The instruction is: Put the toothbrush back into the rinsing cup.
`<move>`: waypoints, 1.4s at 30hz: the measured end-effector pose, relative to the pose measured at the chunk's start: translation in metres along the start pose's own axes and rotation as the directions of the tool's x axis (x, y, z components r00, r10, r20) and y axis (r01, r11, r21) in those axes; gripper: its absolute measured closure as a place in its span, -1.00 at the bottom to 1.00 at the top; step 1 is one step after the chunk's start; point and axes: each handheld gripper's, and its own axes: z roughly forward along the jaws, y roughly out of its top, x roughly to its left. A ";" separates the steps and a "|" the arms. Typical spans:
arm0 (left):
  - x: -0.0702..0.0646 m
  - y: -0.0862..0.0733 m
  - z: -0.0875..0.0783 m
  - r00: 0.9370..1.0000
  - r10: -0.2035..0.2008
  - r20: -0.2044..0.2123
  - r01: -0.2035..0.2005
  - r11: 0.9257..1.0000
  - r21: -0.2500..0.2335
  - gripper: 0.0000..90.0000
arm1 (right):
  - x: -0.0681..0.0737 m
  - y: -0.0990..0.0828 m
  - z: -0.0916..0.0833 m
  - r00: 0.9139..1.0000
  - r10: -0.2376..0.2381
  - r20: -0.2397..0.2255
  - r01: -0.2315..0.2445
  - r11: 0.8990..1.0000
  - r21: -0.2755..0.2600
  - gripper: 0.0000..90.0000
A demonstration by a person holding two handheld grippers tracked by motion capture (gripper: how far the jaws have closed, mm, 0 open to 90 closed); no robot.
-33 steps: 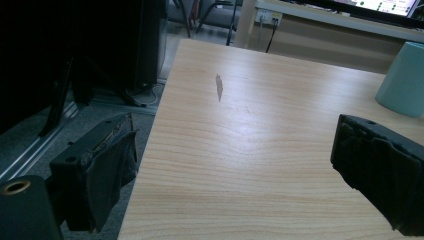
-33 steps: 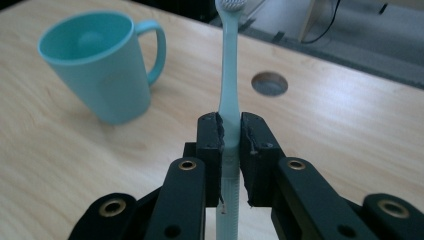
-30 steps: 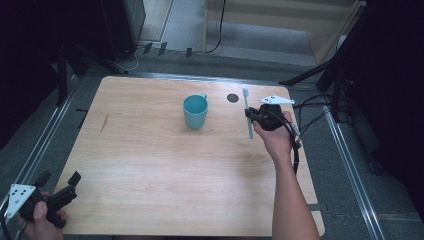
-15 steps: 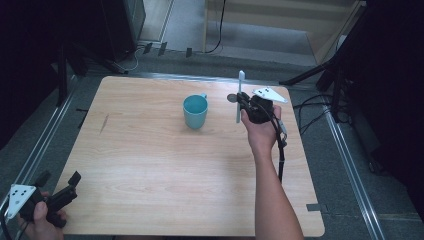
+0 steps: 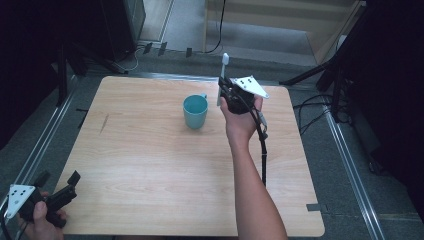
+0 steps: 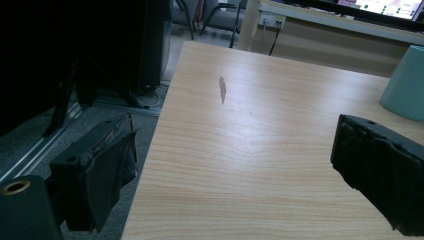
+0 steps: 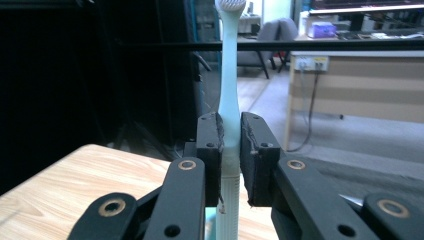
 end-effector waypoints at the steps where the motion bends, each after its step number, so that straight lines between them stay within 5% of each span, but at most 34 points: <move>1: 0.000 0.000 0.000 1.000 -0.002 -0.001 0.002 1.000 0.000 -0.89 | 0.000 0.000 0.000 1.000 0.000 0.000 0.000 1.000 0.000 0.78; 11: 0.001 0.000 0.000 1.000 -0.005 -0.003 0.005 1.000 0.002 -0.89 | 0.032 -0.005 0.020 0.997 -0.003 -0.076 0.003 1.000 0.001 0.78; 29: 0.001 0.000 0.000 1.000 -0.004 -0.004 0.004 1.000 0.002 -0.89 | 0.044 -0.037 0.034 0.996 -0.009 -0.093 0.016 0.997 0.075 0.78; 42: 0.001 0.000 0.000 1.000 -0.005 -0.001 0.005 1.000 -0.001 -0.89 | 0.036 -0.066 0.034 0.998 0.000 -0.063 0.009 0.990 0.140 0.78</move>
